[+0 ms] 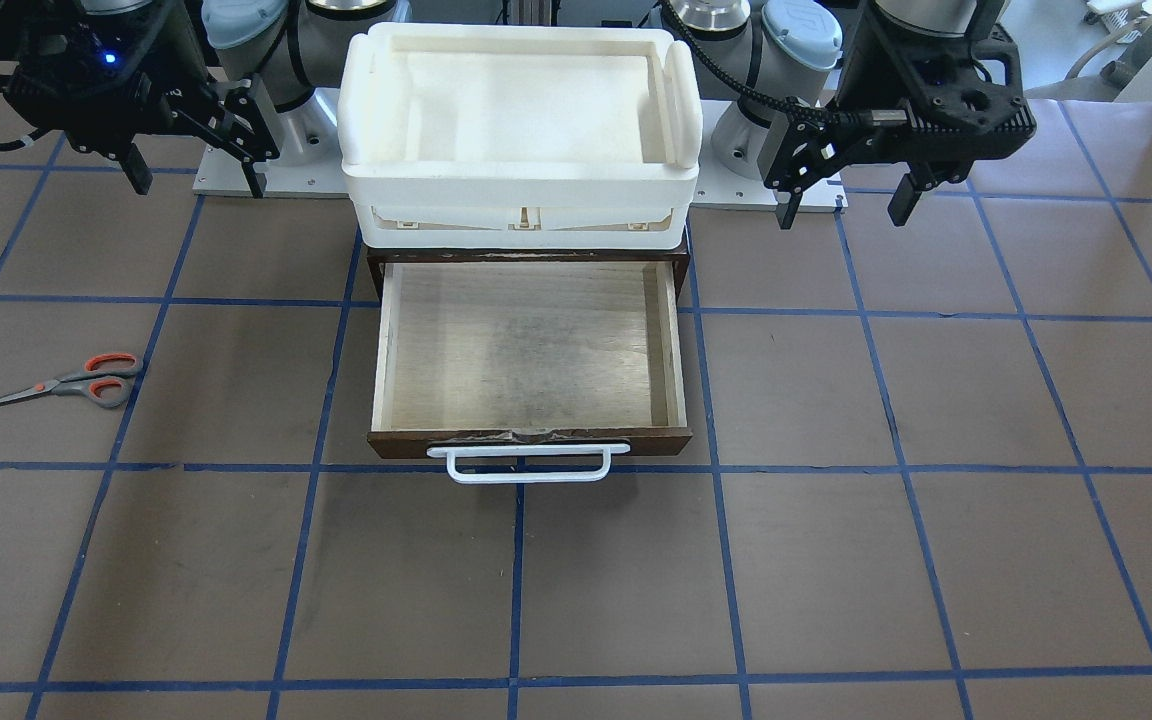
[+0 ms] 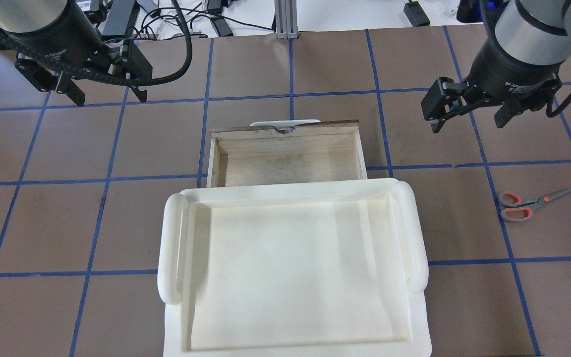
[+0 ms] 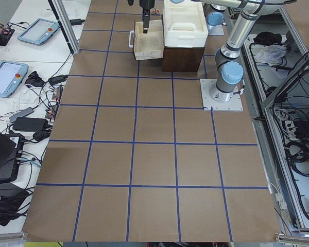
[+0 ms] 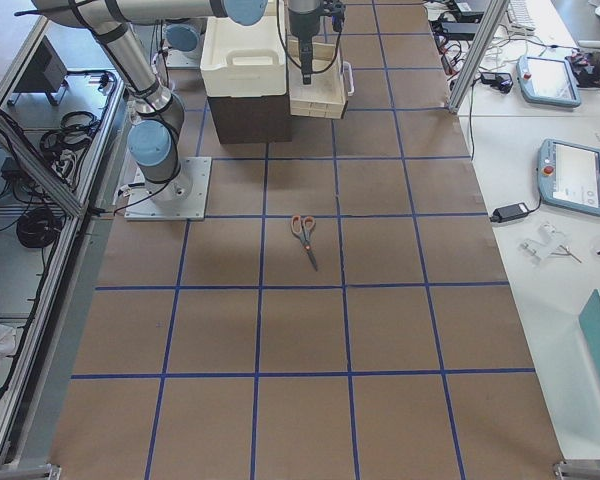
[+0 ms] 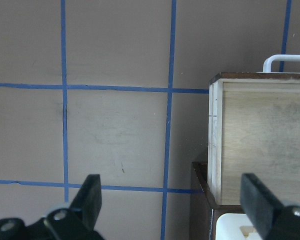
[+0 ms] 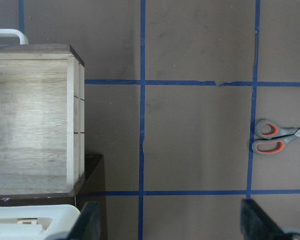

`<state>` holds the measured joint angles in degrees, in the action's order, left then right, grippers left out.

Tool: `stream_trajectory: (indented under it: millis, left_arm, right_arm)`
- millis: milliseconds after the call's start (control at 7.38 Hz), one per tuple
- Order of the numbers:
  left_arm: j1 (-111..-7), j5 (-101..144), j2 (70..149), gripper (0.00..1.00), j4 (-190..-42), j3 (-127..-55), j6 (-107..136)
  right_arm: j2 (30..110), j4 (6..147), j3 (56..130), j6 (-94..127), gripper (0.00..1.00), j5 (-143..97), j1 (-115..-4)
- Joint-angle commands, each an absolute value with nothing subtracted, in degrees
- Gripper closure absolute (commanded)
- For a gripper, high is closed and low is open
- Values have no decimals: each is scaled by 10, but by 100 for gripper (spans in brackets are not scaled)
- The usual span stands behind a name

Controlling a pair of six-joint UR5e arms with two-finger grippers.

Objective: Put scissors in drawer and close it
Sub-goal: 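Move the right gripper toward the grey-and-orange scissors beside the drawer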

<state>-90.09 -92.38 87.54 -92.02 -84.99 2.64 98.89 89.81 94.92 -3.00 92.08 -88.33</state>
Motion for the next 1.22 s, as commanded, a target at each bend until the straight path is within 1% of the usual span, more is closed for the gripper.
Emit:
stream_trajectory:
  millis: [0, 407, 814, 949, 1085]
  left_arm:
    - [-901, -924, 875, 0, -920, -850, 26]
    - [-901, -927, 874, 0, -921, -850, 26]
    - [-901, -927, 874, 0, -921, -850, 26]
    - [-901, -927, 874, 0, -921, -850, 26]
    - [-901, -928, 872, 0, -921, -850, 26]
  right_arm:
    - [987, 899, 949, -30, 0, 922, -883]
    - [985, 900, 949, -33, 0, 925, -879]
    - [975, 907, 949, -103, 0, 925, -863]
    - [974, 905, 949, -173, 0, 925, -833]
    - [972, 904, 950, -300, 0, 922, -787]
